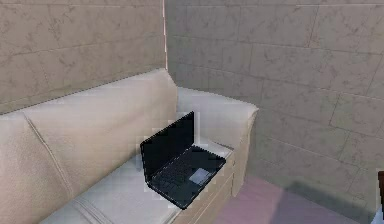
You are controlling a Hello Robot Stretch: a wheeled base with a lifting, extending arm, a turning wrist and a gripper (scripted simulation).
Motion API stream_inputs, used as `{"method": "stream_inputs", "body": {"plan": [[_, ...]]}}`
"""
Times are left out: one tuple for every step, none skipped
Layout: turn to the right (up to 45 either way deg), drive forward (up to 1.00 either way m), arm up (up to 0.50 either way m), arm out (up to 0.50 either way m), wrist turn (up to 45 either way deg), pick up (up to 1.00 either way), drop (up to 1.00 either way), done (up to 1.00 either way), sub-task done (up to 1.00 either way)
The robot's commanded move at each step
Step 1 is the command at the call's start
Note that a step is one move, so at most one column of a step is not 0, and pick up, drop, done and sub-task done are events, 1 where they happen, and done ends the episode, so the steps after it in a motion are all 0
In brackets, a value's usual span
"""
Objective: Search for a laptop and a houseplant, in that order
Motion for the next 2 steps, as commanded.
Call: {"method": "stream_inputs", "body": {"plan": [[45.0, 0.0, 0.0, 0.0, 0.0, 0.0, 0.0, 0.0, 0.0], [45.0, 0.0, 0.0, 0.0, 0.0, 0.0, 0.0, 0.0, 0.0]]}}
